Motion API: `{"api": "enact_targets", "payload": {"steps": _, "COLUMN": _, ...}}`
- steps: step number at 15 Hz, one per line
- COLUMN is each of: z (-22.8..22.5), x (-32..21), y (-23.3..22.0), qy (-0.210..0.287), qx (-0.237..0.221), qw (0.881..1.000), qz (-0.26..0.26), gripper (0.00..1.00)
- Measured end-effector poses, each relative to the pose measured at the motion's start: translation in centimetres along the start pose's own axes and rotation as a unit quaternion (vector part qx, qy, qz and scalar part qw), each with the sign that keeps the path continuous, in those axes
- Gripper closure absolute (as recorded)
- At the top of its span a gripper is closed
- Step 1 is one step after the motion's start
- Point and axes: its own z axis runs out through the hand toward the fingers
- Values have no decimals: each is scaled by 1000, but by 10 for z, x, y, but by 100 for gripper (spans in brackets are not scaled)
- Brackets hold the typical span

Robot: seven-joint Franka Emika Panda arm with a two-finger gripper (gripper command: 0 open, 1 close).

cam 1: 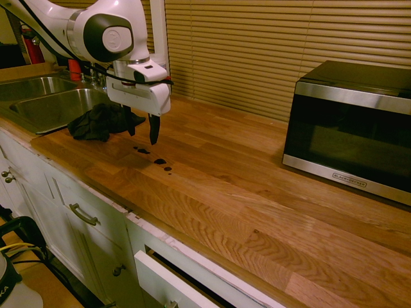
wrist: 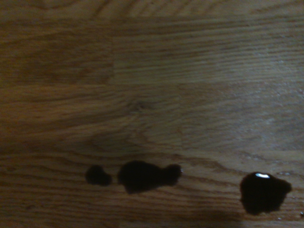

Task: Clear the spill

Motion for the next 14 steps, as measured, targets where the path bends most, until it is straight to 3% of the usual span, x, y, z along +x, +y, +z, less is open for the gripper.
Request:
{"api": "enact_targets", "payload": {"steps": 9, "z": -11, "x": -61, "y": -116, "qy": -3, "qx": 40, "qw": 999, "qz": -27, "gripper": 0}}
{"api": "enact_targets", "payload": {"steps": 14, "z": -15, "x": -99, "y": -158, "qy": -14, "qx": 60, "qw": 997, "qz": -43, "gripper": 0}}
